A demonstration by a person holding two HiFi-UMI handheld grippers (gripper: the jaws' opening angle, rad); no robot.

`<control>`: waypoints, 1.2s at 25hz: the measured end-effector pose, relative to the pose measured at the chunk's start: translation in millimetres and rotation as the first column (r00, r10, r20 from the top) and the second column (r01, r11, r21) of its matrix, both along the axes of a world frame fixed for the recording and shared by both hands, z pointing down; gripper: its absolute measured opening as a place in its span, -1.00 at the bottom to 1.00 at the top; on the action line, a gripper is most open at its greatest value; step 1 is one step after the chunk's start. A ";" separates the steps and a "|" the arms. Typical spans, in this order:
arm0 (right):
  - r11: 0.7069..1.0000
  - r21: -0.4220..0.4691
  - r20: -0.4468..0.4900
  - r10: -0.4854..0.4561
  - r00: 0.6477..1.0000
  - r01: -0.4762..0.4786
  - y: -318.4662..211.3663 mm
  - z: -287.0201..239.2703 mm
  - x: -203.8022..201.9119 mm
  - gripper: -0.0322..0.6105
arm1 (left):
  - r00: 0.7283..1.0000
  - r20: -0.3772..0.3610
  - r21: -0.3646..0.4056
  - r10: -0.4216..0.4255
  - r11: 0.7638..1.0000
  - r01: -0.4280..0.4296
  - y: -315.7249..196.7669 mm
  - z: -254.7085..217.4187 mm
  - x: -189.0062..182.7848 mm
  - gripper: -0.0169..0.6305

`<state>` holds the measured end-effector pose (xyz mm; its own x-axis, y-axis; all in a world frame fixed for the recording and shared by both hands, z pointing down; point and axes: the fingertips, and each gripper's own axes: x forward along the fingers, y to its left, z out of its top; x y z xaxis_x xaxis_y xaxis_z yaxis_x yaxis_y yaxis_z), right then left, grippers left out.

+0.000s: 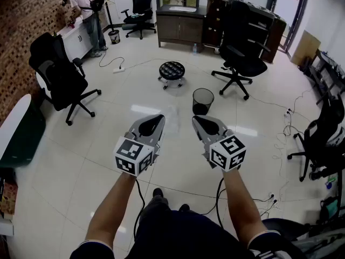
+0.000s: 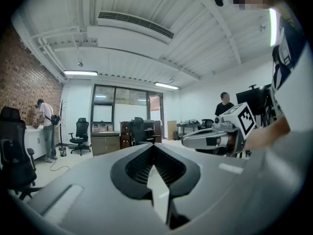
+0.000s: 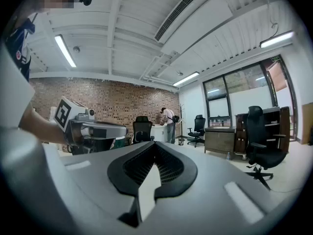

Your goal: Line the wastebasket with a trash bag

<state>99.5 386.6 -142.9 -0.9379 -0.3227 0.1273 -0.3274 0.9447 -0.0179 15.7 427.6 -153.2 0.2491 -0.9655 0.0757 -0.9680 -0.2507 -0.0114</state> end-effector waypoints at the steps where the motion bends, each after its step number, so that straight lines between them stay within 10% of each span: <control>1: 1.000 0.002 0.000 0.004 1.000 -0.004 -2.7 0.1 -8.1 -0.89 | 1.000 -0.001 0.002 0.003 1.000 -0.003 -3.1 0.0 -8.2 -0.91; 30: 0.998 -0.016 -0.016 0.063 0.998 -0.064 -146.2 46.0 -126.0 -0.88 | 0.999 0.000 -0.115 0.035 0.993 -0.035 -150.0 73.5 -146.2 -0.91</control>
